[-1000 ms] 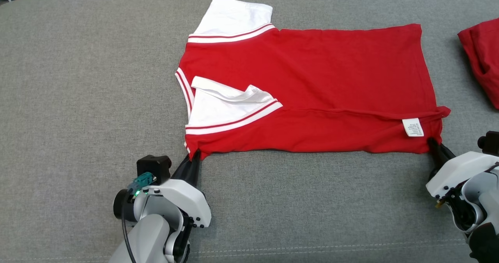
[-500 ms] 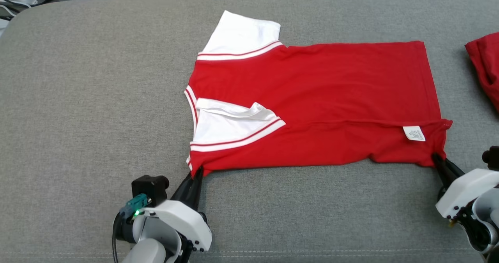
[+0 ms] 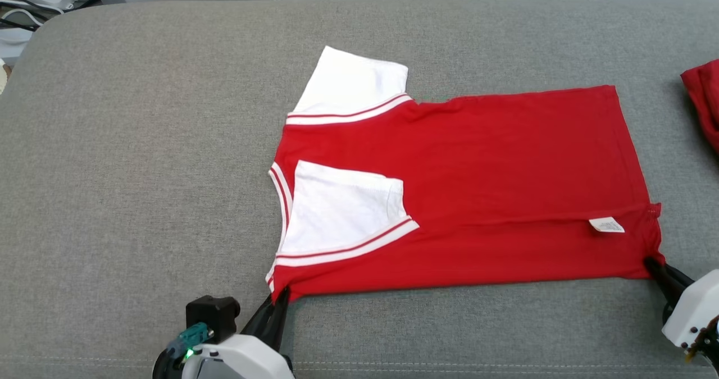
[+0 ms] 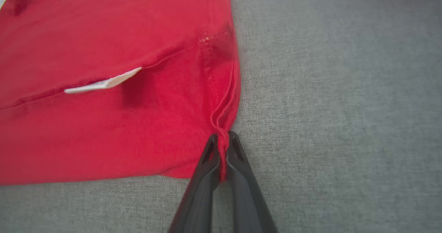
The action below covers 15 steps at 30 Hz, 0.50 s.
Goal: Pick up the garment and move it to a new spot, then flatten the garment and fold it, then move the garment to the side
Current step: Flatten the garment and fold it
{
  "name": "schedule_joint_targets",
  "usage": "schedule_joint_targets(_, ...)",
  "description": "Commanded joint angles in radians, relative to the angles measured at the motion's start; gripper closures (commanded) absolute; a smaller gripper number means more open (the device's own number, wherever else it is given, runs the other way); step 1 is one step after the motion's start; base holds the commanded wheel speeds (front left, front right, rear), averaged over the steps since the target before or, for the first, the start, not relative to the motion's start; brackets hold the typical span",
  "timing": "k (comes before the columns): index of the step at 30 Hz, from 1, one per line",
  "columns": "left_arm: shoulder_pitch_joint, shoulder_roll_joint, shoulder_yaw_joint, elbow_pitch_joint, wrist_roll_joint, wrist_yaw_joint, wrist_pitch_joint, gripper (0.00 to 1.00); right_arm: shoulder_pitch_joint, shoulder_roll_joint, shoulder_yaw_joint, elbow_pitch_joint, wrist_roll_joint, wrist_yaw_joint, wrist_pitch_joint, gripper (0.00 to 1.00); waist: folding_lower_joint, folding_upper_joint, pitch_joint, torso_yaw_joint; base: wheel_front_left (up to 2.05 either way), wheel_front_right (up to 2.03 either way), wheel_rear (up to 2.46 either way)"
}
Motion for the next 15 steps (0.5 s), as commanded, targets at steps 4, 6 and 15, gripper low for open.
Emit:
schedule_joint_targets(4, 0.010, 0.028, 0.033, -0.024, 0.009, 0.025, 0.008, 1.00, 0.074, -0.039, 0.005, -0.010, 0.028, 0.000, 0.046, 1.00, 0.0000, 0.0000, -0.004, 0.001, 0.00, 0.00, 0.00)
schedule_joint_targets(6, 0.013, 0.035, 0.033, -0.017, 0.014, 0.031, 0.009, 1.00, 0.085, -0.039, 0.001, -0.009, 0.031, 0.000, 0.060, 1.00, 0.0000, 0.0000, -0.005, 0.000, 0.00, 0.00, 0.00)
schedule_joint_targets(15, 0.001, 0.036, 0.043, 0.034, -0.004, 0.029, 0.010, 0.80, 0.104, 0.012, -0.024, 0.030, 0.024, 0.000, 0.137, 1.00, 0.0000, 0.0000, -0.005, -0.007, 0.00, 0.00, 0.00)
